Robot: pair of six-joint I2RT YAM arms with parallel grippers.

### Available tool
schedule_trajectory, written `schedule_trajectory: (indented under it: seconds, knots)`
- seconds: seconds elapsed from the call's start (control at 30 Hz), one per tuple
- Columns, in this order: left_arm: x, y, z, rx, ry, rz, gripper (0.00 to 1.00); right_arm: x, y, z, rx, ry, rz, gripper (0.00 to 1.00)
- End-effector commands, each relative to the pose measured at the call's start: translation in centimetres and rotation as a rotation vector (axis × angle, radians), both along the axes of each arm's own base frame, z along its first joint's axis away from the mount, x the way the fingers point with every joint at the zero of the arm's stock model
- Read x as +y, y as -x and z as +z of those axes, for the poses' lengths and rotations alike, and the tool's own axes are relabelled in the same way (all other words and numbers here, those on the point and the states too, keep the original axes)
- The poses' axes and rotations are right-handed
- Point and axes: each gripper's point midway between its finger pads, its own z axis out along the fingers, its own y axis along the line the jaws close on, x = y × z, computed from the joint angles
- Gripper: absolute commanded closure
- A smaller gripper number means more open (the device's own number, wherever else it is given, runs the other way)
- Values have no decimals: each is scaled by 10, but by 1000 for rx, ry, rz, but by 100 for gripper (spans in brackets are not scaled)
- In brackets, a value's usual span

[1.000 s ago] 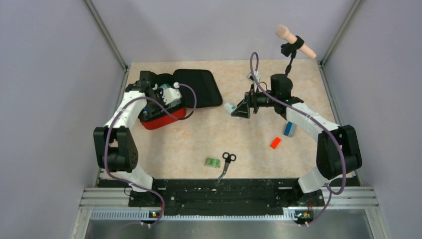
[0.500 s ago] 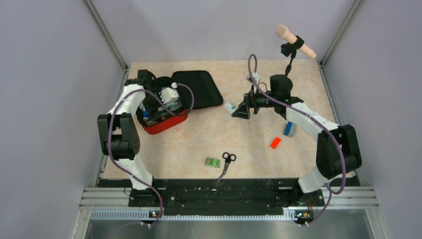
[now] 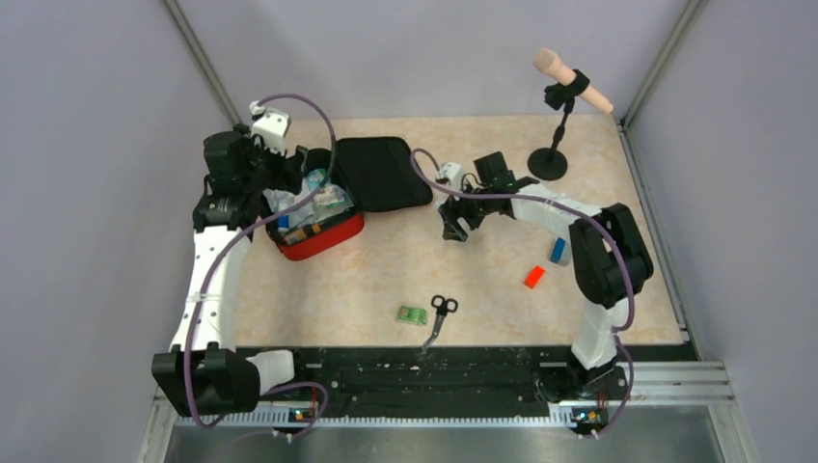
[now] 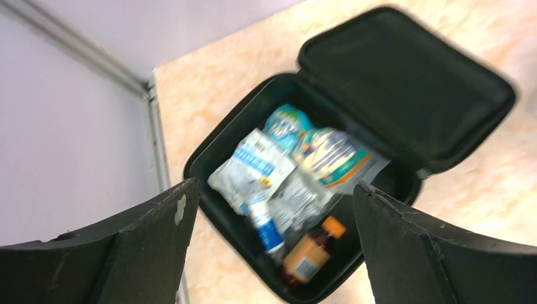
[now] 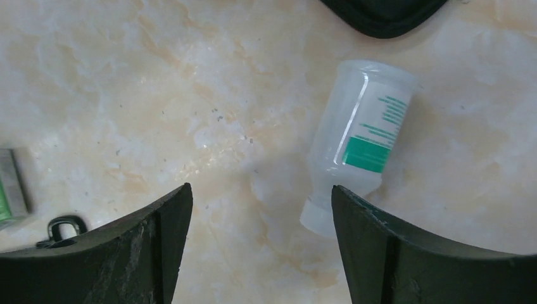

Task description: Organize the medicine kit

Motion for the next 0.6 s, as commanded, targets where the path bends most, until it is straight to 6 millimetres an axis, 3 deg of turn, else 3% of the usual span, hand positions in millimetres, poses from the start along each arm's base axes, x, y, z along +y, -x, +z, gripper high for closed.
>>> schedule_trajectory:
  seconds: [0.0, 0.27, 0.43, 0.57]
  knots:
    - [-36, -1, -4, 32, 206, -90, 7, 1, -24, -4, -168, 162, 22, 22]
    - [-64, 30, -20, 108, 258, -241, 10, 2, -48, -3, -211, 202, -29, 24]
    - [-81, 46, -20, 146, 305, -336, 12, 8, -47, 16, -244, 185, 43, 25]
    - [-87, 50, -16, 155, 325, -369, 13, 6, -71, 27, -362, 223, 84, 20]
